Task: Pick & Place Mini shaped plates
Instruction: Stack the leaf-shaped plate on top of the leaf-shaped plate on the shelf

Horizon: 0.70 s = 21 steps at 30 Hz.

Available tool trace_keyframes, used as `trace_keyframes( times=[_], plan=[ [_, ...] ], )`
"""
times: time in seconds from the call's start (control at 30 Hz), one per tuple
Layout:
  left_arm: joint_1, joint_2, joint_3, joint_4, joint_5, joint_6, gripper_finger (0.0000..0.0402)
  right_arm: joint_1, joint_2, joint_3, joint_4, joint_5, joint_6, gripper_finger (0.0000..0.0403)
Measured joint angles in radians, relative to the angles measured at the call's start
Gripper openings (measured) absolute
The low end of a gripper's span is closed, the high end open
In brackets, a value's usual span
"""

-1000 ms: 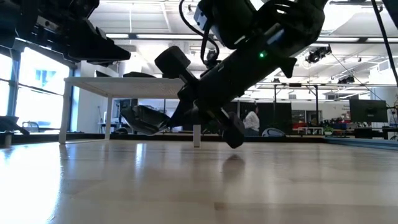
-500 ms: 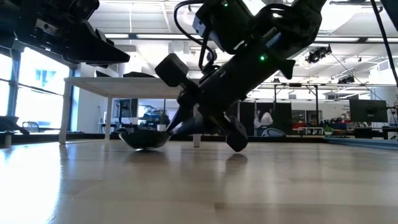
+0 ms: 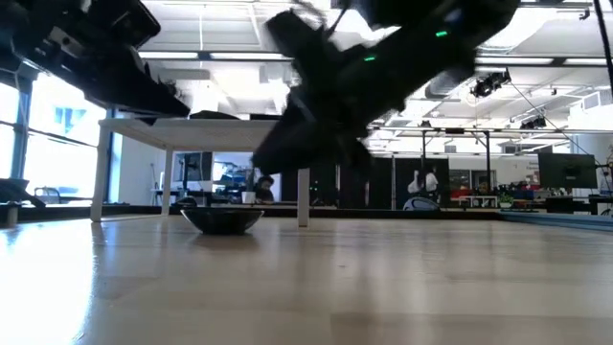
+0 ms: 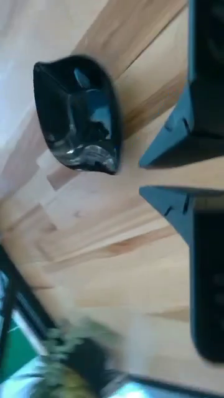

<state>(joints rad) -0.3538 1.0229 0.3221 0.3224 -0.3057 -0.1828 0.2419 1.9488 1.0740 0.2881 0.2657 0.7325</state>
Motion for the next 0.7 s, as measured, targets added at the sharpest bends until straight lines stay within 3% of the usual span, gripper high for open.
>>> trace_keyframes(
  times=[0.1,0.37,0.7],
  plan=[
    [0.0,0.0,0.025,-0.091,-0.016,-0.114,0.0001,0.033,-0.059,-0.107,0.067,0.088,-0.081,0.0009],
    [0.0,0.054,0.078,-0.2,0.013,-0.291,0.0001,0.04,-0.157,-0.402,0.496,0.218,-0.296,0.0007],
    [0.0,0.128,0.281,-0.581,0.01,-0.564,0.001,-0.041,-0.232,-0.646,0.967,0.092,-0.579,0.0001]
  ],
)
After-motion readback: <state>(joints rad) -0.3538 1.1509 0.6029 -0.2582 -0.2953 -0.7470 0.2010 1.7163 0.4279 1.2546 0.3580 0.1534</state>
